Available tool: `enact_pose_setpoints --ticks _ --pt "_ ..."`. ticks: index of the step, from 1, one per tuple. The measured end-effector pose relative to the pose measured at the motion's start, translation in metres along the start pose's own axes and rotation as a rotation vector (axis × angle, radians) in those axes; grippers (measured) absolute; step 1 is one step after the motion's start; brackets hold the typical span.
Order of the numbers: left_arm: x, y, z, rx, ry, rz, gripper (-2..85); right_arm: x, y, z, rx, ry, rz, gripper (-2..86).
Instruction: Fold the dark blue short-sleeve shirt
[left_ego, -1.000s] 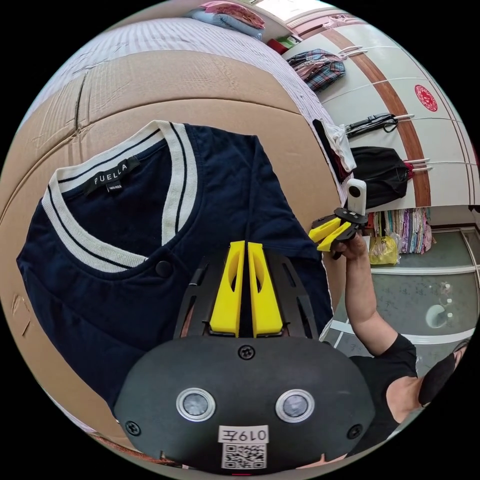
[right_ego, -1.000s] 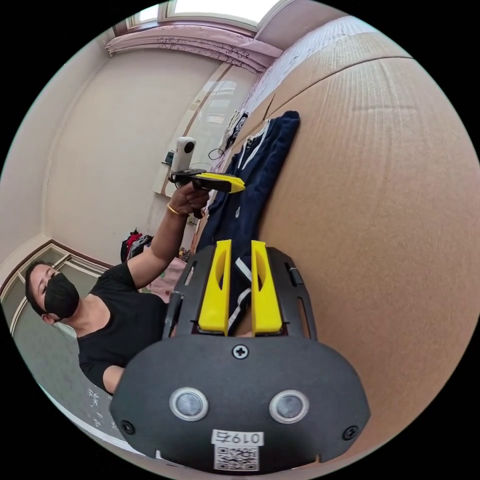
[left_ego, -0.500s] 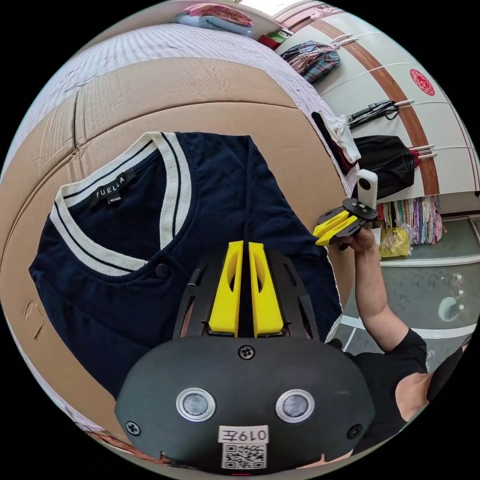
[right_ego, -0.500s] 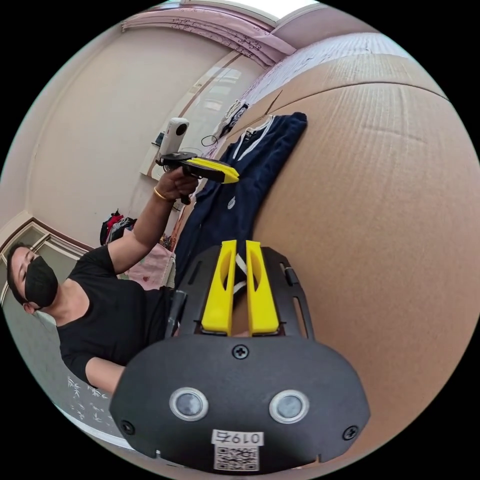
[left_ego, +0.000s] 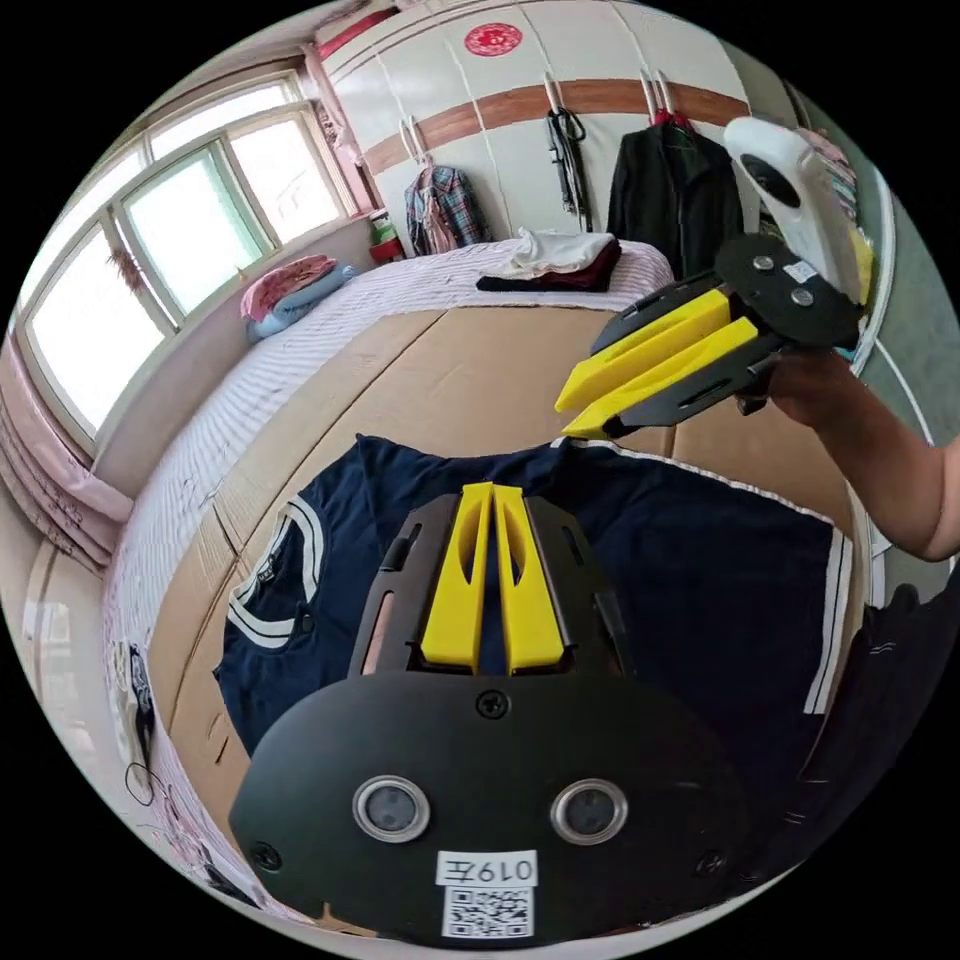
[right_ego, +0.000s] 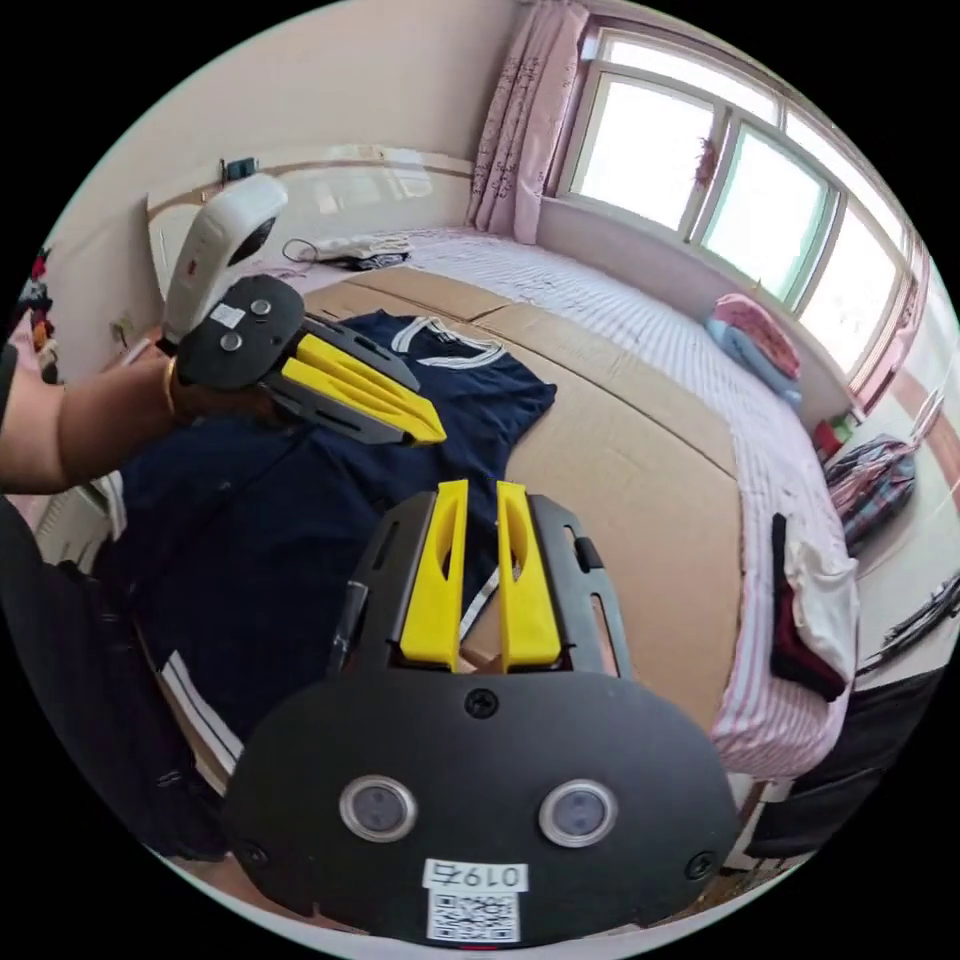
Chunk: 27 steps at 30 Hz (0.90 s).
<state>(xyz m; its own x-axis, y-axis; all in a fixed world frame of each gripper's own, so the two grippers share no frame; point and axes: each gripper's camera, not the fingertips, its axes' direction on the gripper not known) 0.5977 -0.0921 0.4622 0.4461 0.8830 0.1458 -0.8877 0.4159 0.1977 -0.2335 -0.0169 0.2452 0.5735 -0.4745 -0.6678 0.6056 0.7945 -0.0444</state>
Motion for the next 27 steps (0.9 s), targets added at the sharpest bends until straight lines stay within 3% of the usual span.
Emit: enact_pose_setpoints --ticks 2,7,16,27 --pt "0.020 0.000 0.005 -0.019 -0.008 0.034 0.9 -0.042 -0.002 0.006 -0.011 0.105 -0.044 0.9" --pt "0.054 0.006 0.009 -0.032 -0.059 0.075 0.8 -0.102 -0.012 0.027 -0.095 0.045 -0.045 4.4" --pt "0.095 0.019 0.014 -0.024 -0.047 0.103 0.8 -0.190 -0.019 0.051 -0.142 0.116 -0.123 5.9" --pt "0.146 0.022 0.018 -0.003 -0.033 0.207 0.9 -0.267 -0.011 0.069 -0.168 0.222 -0.137 0.6"
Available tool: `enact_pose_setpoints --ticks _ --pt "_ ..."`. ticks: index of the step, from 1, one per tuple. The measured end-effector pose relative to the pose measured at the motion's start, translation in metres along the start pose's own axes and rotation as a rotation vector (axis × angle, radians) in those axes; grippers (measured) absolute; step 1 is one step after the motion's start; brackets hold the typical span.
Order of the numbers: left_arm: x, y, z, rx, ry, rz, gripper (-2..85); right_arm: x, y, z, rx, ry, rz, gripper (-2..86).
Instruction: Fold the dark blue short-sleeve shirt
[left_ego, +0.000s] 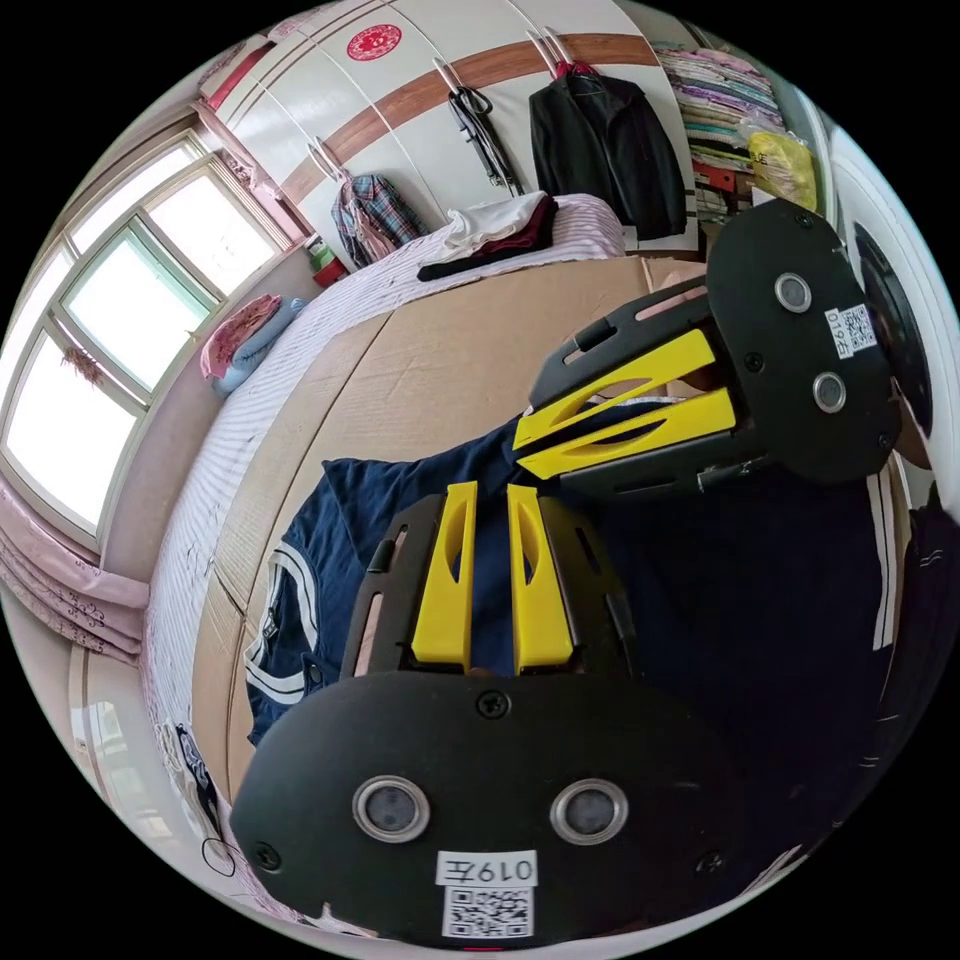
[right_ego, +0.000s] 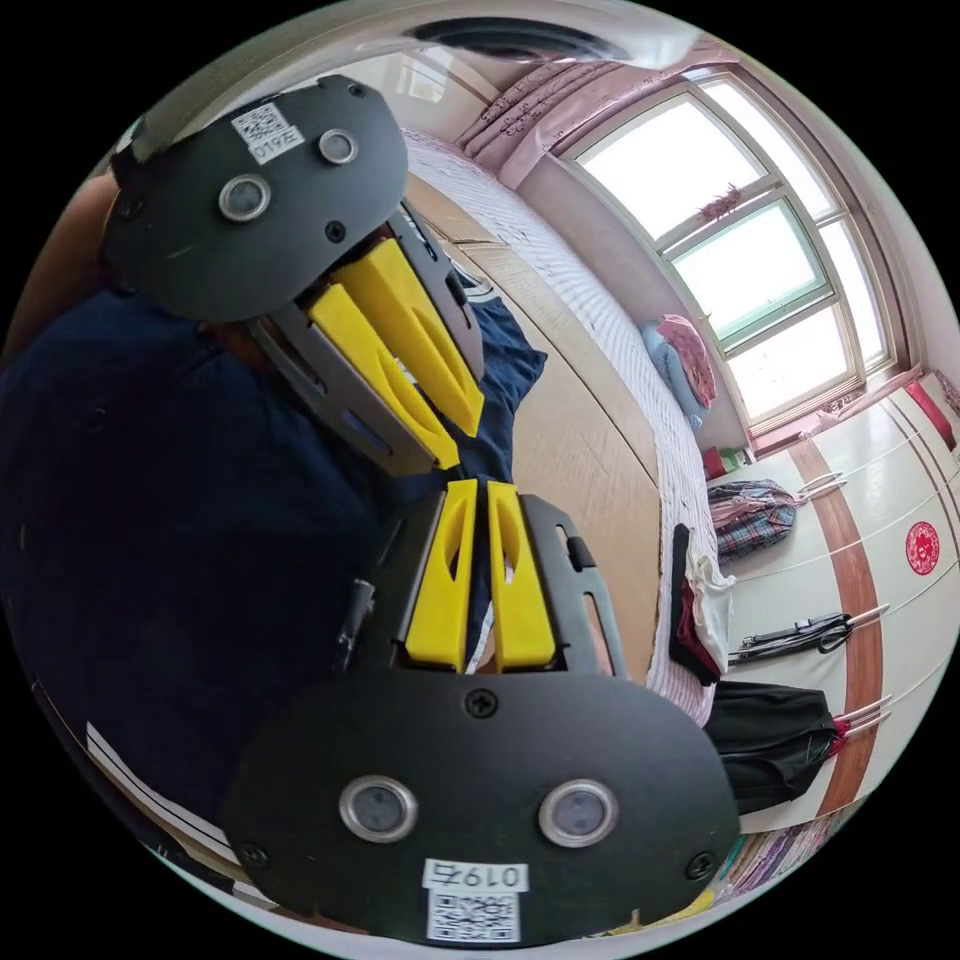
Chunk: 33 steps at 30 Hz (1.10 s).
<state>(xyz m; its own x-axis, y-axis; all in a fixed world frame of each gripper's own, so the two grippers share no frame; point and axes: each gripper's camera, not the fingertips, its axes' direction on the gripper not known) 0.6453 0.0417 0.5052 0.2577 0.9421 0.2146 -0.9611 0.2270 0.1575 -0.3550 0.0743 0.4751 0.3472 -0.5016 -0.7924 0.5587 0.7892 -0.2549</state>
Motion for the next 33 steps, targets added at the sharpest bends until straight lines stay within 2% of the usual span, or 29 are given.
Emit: enact_pose_setpoints --ticks 20,33 --pt "0.047 -0.012 0.021 -0.039 -0.066 0.116 1.0 -0.026 0.018 0.018 0.033 -0.056 0.120 0.0" --pt "0.047 -0.011 0.030 -0.043 -0.058 0.151 0.8 -0.051 0.023 0.036 0.007 0.034 0.025 0.7"
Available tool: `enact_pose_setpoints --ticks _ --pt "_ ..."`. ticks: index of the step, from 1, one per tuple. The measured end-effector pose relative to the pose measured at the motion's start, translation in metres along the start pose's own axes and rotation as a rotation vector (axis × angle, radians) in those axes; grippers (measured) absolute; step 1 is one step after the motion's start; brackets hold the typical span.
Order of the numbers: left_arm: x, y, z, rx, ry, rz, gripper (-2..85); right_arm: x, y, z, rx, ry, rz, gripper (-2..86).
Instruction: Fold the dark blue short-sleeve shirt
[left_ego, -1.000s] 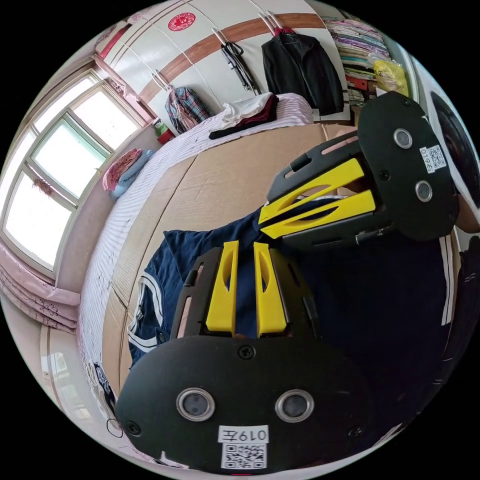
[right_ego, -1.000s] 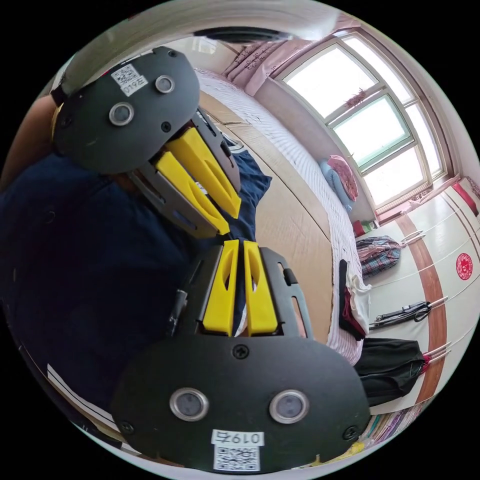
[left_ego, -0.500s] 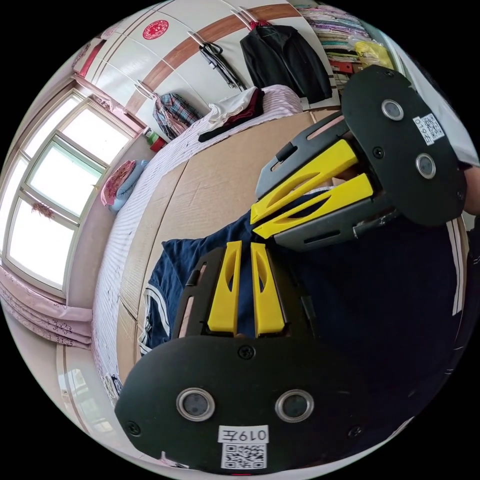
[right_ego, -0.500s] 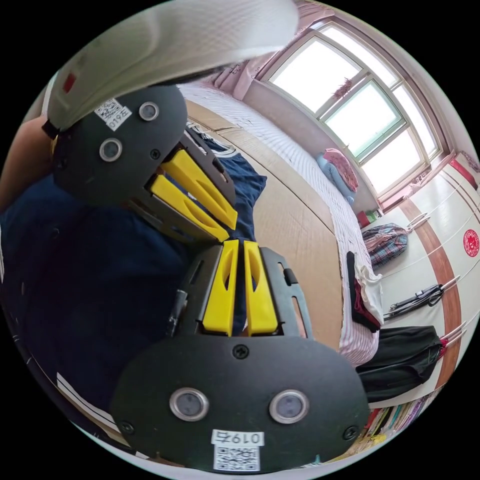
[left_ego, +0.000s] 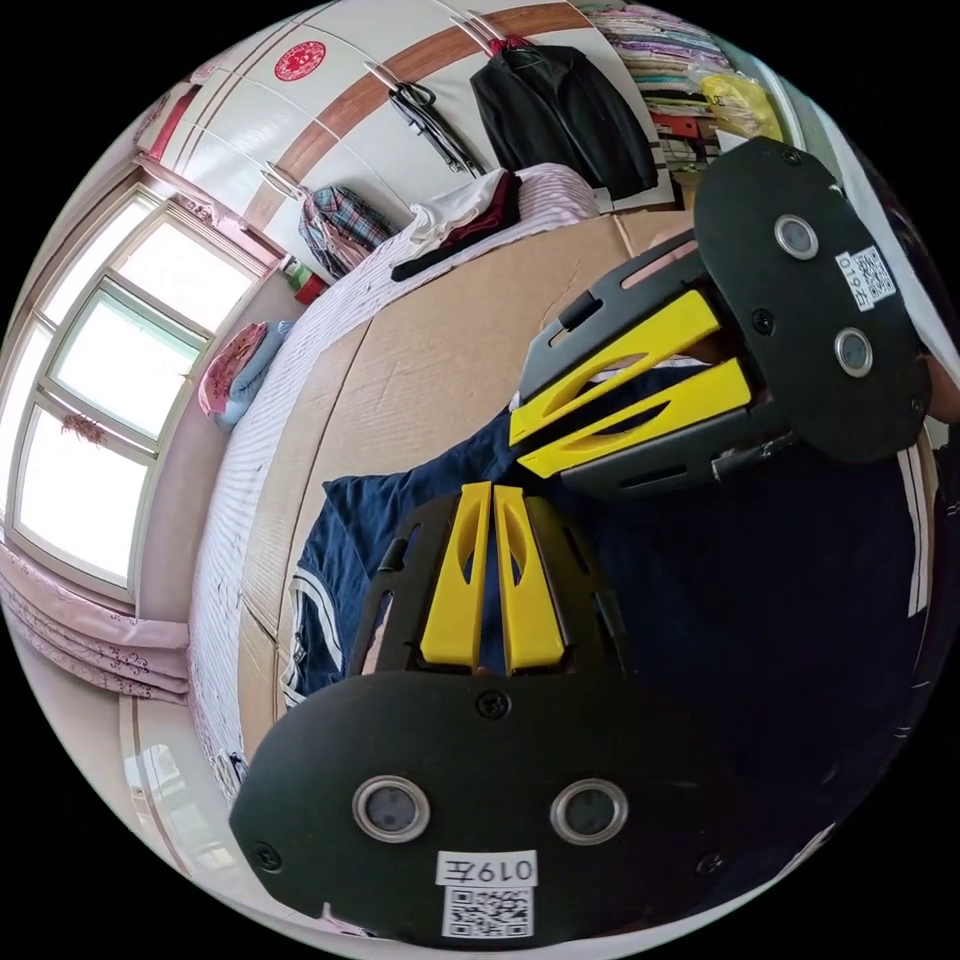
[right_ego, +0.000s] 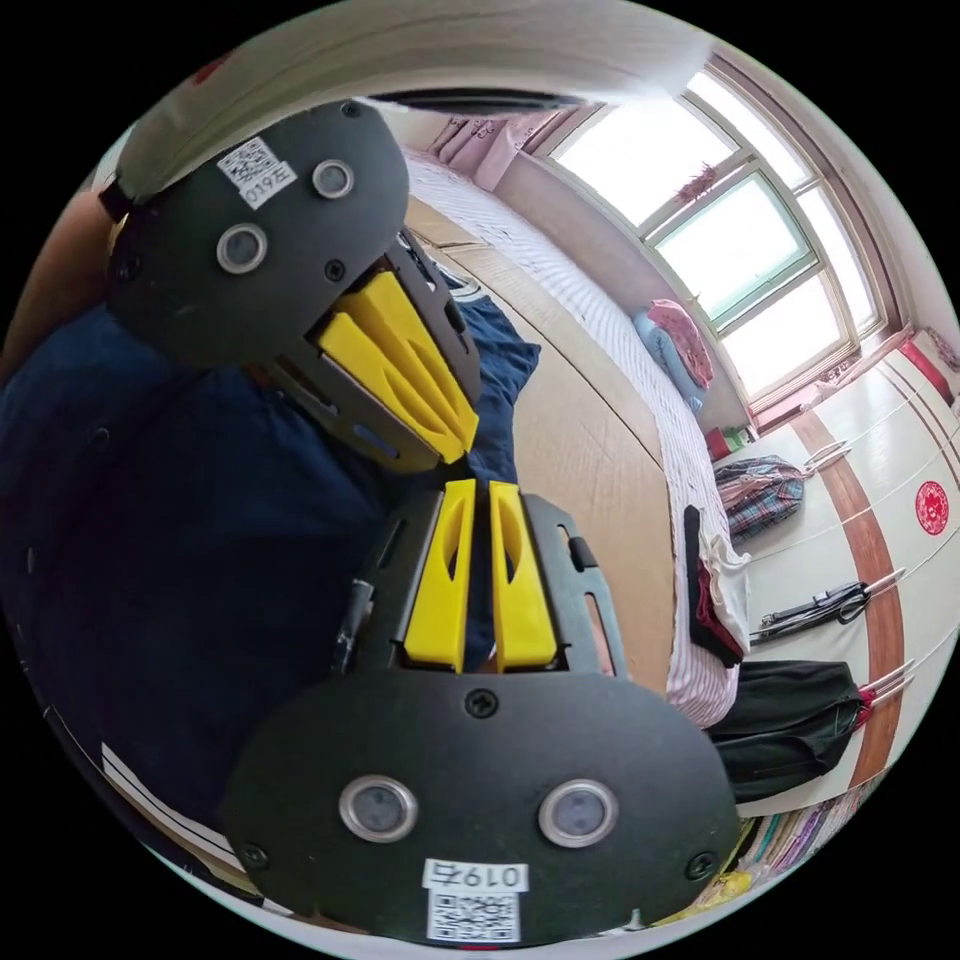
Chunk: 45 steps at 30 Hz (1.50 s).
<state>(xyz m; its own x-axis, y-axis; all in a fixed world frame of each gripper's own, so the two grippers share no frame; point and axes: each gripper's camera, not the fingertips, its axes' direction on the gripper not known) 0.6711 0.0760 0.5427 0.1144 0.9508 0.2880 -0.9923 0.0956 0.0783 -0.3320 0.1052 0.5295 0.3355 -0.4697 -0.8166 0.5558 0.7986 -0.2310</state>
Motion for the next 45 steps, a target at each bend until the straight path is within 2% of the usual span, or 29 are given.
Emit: enact_pose_setpoints --ticks 8,15,23,29,35,40,45 --pt "-0.011 -0.002 0.015 -0.021 0.035 0.019 0.8 -0.006 0.004 0.018 -0.039 -0.007 -0.063 -0.6" --pt "-0.042 0.003 0.023 -0.013 0.144 0.001 0.8 0.004 0.013 0.029 -0.019 -0.033 -0.097 -0.8" --pt "-0.051 -0.001 0.032 -0.027 0.131 0.058 0.8 0.012 0.019 0.038 -0.015 -0.016 -0.116 -0.7" --pt "-0.061 0.002 0.037 -0.019 0.131 0.050 0.9 0.041 0.019 0.033 0.036 -0.093 -0.049 -0.3" --pt "-0.072 0.002 0.041 -0.017 0.127 0.051 0.9 0.039 0.022 0.044 0.024 -0.066 -0.113 4.1" --pt "-0.080 0.002 0.044 -0.017 0.119 0.057 0.8 0.036 0.024 0.053 0.003 -0.004 -0.150 0.4" --pt "-0.095 0.005 0.049 -0.006 0.151 0.033 0.9 0.043 0.030 0.060 -0.017 -0.026 -0.168 -0.8"
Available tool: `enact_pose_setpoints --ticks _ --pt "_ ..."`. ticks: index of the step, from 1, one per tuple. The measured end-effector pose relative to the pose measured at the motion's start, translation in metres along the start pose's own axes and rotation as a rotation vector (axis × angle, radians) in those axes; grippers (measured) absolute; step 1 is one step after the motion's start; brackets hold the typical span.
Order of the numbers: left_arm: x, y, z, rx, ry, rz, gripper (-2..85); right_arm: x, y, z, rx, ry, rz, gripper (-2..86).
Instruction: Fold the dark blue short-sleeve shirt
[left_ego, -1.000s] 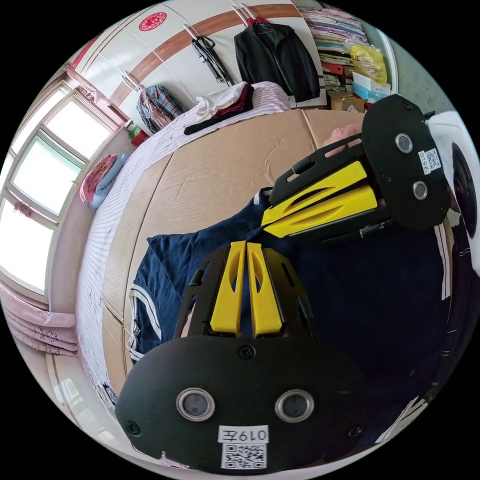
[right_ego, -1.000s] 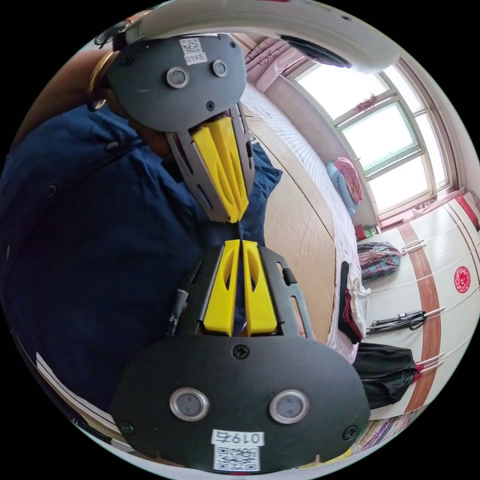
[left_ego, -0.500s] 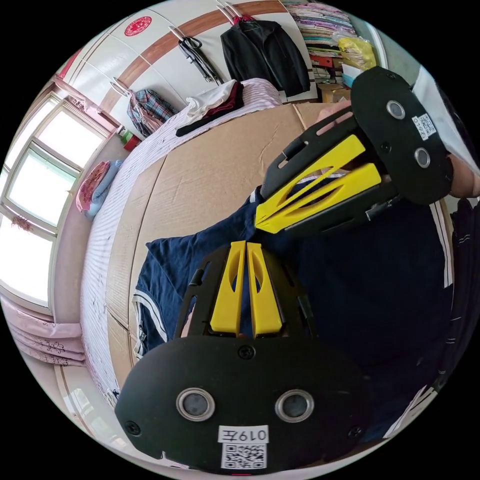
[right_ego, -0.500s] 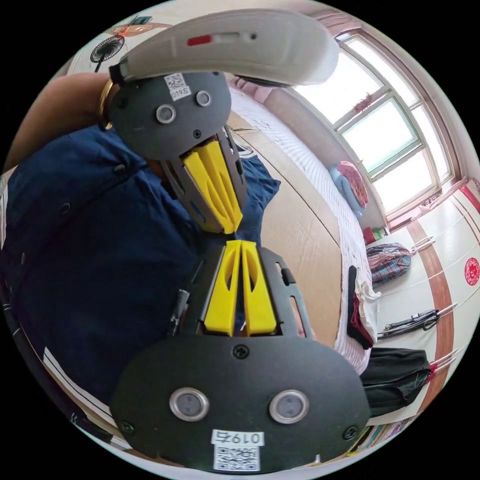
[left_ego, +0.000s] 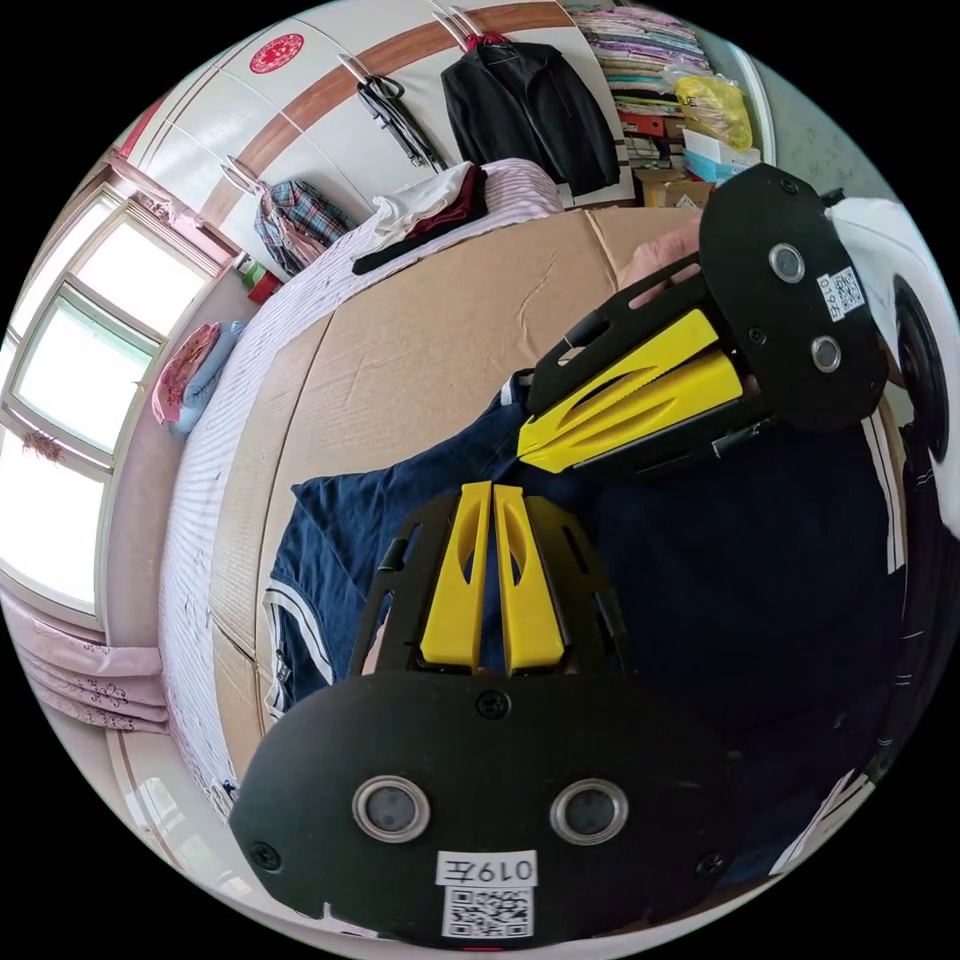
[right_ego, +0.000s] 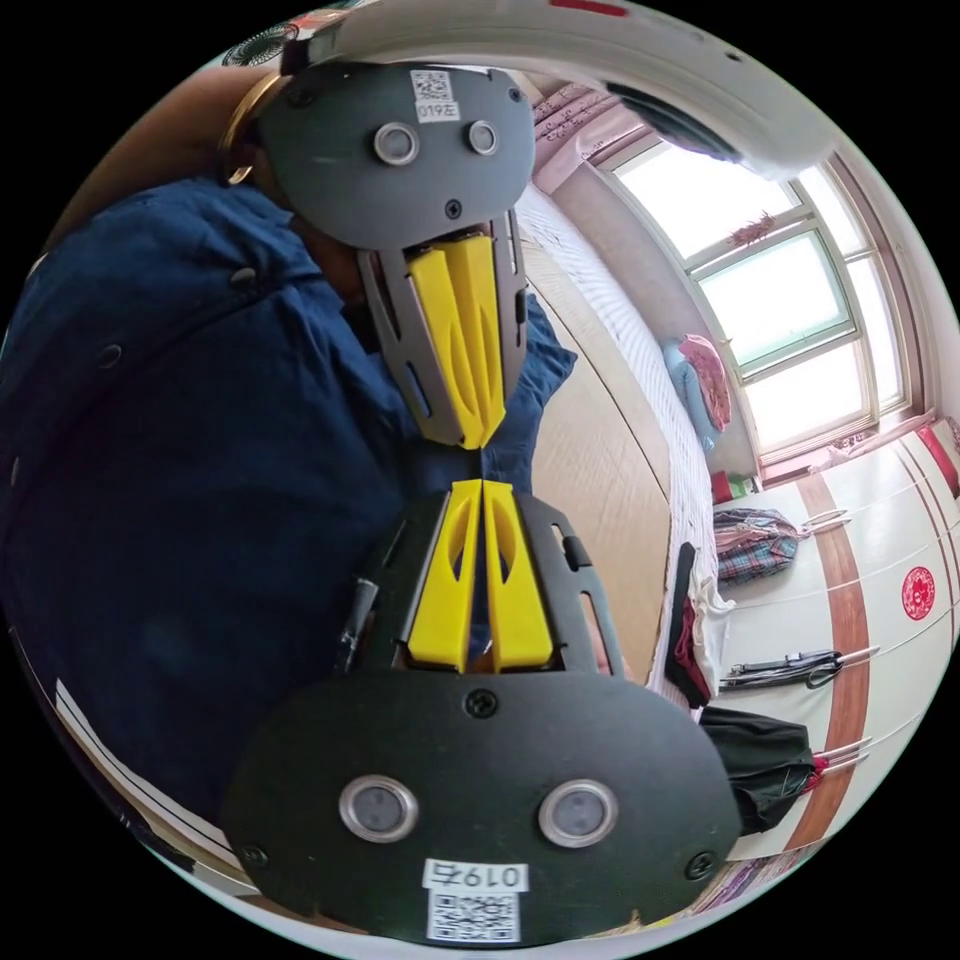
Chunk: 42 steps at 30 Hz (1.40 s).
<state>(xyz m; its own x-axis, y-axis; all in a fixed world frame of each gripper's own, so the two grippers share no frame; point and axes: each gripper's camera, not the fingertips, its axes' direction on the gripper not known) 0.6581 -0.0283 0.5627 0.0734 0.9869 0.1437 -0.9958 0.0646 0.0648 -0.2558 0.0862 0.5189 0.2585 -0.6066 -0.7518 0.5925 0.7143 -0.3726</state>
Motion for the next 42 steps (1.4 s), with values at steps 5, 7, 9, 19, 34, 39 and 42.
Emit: enact_pose_setpoints --ticks 5,7,9,19,34,39,42 --pt "-0.016 0.001 0.001 -0.006 0.049 -0.032 0.9 0.013 0.006 0.004 0.008 -0.027 0.028 -0.9" --pt "-0.021 0.002 -0.002 -0.014 0.062 -0.035 0.8 0.018 0.008 0.005 0.010 -0.038 0.040 -0.9" --pt "-0.031 0.009 -0.010 0.009 0.085 -0.058 0.8 0.021 0.010 0.005 0.009 -0.035 0.042 -0.9" --pt "-0.078 0.017 0.007 -0.009 0.071 -0.292 0.7 0.033 0.022 0.006 0.017 -0.027 0.057 -0.8" --pt "-0.047 -0.006 0.011 -0.085 -0.087 -0.232 0.5 0.054 0.053 -0.033 0.109 0.005 0.172 -0.8" --pt "-0.050 -0.005 0.008 -0.066 -0.043 -0.274 0.5 0.089 0.087 -0.028 0.081 -0.006 0.197 -0.2" --pt "-0.046 -0.007 0.006 -0.069 -0.048 -0.267 0.5 0.103 0.095 -0.014 0.076 -0.078 0.146 3.3"
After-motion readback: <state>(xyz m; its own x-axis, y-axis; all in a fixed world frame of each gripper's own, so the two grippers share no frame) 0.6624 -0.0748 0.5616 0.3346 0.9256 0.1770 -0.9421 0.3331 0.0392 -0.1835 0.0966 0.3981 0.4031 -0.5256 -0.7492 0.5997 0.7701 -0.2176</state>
